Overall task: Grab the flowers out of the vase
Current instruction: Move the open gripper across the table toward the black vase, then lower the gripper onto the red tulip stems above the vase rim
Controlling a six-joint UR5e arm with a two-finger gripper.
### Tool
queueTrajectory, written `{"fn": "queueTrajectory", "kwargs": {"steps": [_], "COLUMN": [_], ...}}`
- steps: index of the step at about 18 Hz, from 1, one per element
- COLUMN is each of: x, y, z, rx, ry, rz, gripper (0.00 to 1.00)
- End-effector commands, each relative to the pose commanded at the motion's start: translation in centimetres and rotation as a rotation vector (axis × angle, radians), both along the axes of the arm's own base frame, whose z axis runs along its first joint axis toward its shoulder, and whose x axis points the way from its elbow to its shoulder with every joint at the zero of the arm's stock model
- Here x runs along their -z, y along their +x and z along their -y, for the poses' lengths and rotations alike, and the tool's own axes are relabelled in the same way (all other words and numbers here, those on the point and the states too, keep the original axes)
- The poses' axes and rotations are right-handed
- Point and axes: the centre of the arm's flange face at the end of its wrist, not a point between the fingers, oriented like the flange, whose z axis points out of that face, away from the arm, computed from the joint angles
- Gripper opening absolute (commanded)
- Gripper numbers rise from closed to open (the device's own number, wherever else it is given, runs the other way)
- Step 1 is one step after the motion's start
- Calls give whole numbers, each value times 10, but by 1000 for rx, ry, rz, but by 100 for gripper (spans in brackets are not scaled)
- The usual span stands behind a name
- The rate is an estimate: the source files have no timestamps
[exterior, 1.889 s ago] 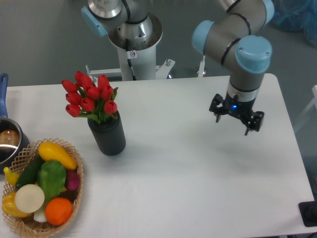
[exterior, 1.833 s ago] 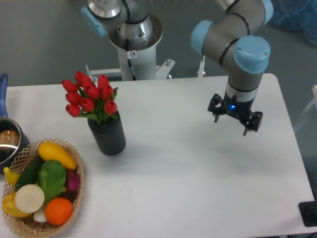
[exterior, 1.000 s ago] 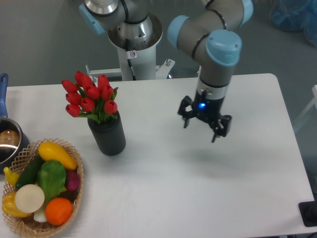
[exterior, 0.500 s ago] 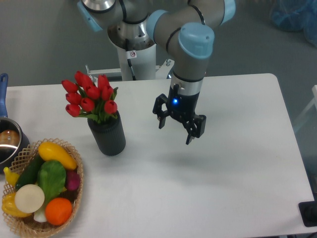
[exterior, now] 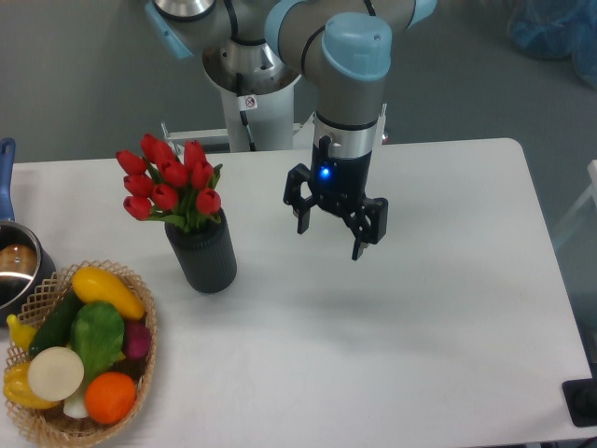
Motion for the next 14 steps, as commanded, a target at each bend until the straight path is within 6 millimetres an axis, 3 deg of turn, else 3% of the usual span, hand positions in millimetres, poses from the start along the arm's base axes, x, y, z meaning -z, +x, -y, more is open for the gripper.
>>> {"fn": "queueTrajectory", "kwargs": {"steps": [7,14], "x": [26,15], "y": [40,67], "z": [19,31], "rx": [171,216], "ry": [218,236], "rz": [184,272], "gripper": [100,100]}}
